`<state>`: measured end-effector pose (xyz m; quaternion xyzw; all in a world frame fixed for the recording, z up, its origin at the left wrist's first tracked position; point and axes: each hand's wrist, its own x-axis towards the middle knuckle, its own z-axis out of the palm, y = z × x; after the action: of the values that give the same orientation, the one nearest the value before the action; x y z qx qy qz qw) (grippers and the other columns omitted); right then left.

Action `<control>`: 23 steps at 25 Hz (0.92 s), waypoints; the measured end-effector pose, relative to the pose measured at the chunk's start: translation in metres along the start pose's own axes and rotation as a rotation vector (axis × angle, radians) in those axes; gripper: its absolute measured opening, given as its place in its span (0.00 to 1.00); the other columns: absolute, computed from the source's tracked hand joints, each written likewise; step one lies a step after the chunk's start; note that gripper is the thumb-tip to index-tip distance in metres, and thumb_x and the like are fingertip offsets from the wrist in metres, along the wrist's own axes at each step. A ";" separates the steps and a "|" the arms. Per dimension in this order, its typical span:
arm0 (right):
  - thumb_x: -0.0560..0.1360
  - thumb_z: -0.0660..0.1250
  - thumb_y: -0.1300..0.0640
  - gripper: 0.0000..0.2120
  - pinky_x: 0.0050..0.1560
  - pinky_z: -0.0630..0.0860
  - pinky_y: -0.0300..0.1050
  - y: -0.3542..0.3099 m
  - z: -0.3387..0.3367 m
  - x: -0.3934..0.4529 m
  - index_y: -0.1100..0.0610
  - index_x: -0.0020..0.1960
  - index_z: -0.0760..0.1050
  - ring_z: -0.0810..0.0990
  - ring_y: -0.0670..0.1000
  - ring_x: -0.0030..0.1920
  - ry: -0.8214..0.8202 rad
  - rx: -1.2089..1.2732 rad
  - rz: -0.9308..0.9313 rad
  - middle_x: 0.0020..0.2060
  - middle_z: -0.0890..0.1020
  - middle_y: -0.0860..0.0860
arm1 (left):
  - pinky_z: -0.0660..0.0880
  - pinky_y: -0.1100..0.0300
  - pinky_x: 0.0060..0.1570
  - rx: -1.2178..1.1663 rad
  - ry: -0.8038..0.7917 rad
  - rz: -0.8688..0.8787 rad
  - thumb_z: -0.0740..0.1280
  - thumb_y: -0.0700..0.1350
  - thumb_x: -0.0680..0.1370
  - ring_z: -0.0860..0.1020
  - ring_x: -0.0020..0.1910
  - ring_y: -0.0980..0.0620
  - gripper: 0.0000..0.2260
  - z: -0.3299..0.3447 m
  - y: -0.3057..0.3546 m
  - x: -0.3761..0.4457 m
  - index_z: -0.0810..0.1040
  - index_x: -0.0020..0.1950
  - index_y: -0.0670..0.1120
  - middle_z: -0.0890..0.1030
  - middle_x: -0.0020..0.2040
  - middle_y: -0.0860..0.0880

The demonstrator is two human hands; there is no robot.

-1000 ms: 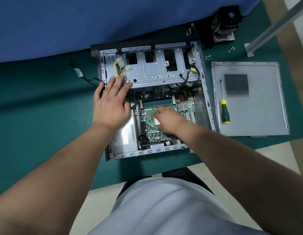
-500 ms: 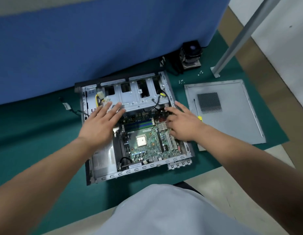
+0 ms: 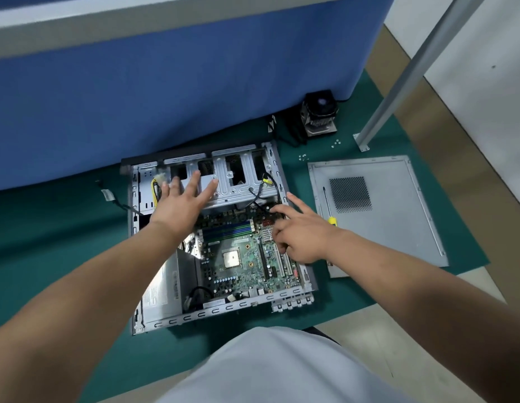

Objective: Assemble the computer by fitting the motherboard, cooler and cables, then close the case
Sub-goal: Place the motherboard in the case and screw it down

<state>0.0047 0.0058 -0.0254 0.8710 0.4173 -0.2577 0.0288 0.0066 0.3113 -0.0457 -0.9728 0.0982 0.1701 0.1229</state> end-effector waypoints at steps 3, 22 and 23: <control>0.74 0.64 0.53 0.10 0.76 0.29 0.64 0.003 0.009 -0.006 0.44 0.49 0.83 0.49 0.52 0.81 -0.005 -0.021 -0.012 0.63 0.78 0.39 | 0.53 0.37 0.79 -0.024 0.010 0.001 0.66 0.29 0.76 0.50 0.81 0.30 0.56 0.004 0.007 -0.006 0.24 0.78 0.60 0.36 0.83 0.43; 0.80 0.66 0.57 0.10 0.60 0.74 0.41 0.150 0.000 0.020 0.54 0.59 0.81 0.81 0.48 0.55 0.479 0.817 0.560 0.57 0.82 0.49 | 0.47 0.45 0.80 -0.669 0.243 -0.208 0.57 0.54 0.86 0.49 0.83 0.50 0.24 -0.053 0.062 0.093 0.60 0.82 0.56 0.55 0.84 0.53; 0.80 0.66 0.57 0.11 0.58 0.74 0.40 0.164 0.005 0.028 0.55 0.60 0.81 0.81 0.50 0.55 0.443 0.838 0.630 0.57 0.83 0.51 | 0.44 0.45 0.81 -0.644 0.231 -0.231 0.54 0.57 0.86 0.46 0.83 0.51 0.24 -0.047 0.067 0.098 0.57 0.83 0.57 0.52 0.85 0.53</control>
<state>0.1388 -0.0820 -0.0695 0.9237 -0.0045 -0.1914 -0.3319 0.0953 0.2200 -0.0514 -0.9791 -0.0579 0.0662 -0.1836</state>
